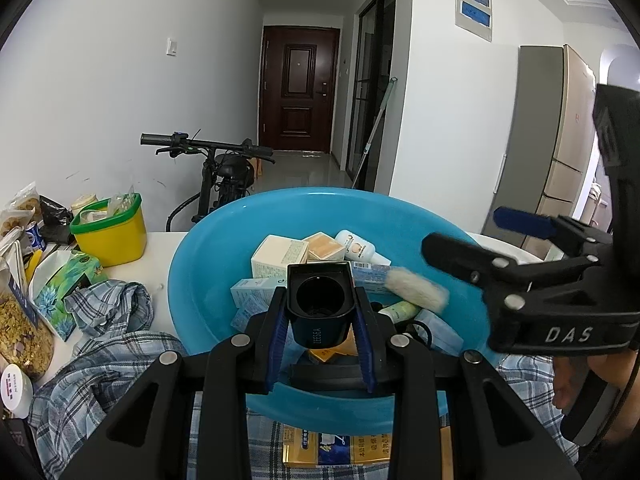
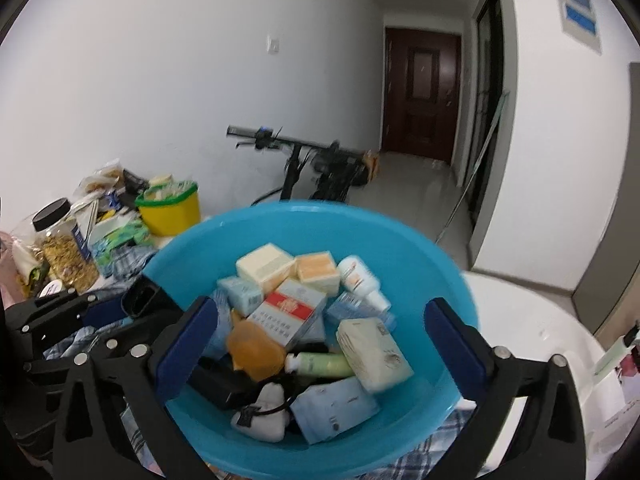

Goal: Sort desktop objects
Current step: 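Lower the paper bag into the basin and open the right gripper, then lower the black cup into the basin and open the left gripper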

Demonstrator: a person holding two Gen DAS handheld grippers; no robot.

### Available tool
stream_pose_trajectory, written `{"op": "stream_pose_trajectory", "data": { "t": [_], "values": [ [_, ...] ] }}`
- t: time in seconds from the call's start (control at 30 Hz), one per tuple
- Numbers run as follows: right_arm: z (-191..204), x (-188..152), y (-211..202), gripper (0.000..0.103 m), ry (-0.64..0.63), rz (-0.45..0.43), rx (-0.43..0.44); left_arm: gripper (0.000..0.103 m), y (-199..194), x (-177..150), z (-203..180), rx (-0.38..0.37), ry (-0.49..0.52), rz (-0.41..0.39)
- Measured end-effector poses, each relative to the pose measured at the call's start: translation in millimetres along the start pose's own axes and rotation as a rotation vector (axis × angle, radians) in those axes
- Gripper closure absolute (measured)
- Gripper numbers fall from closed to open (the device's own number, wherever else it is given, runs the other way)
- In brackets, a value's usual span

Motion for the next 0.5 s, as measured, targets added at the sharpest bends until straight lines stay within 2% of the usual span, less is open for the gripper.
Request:
{"op": "stream_pose_trajectory", "data": {
  "t": [0.5],
  "values": [
    [1.8, -3.8, 7.2, 0.0, -0.004, 0.032, -0.018, 0.07, -0.2, -0.8, 0.9, 0.008, -0.009, 0.003]
  ]
}}
Point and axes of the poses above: each gripper's, at about its wrist camera, not at the fingertips, and y roughly the way its jaws point, z to its left, x to its top, the point moved 3 cm from there along y, roughly the way its jaws point, and after that the axes turned 8 degrees about z, right-handed, at the moved point
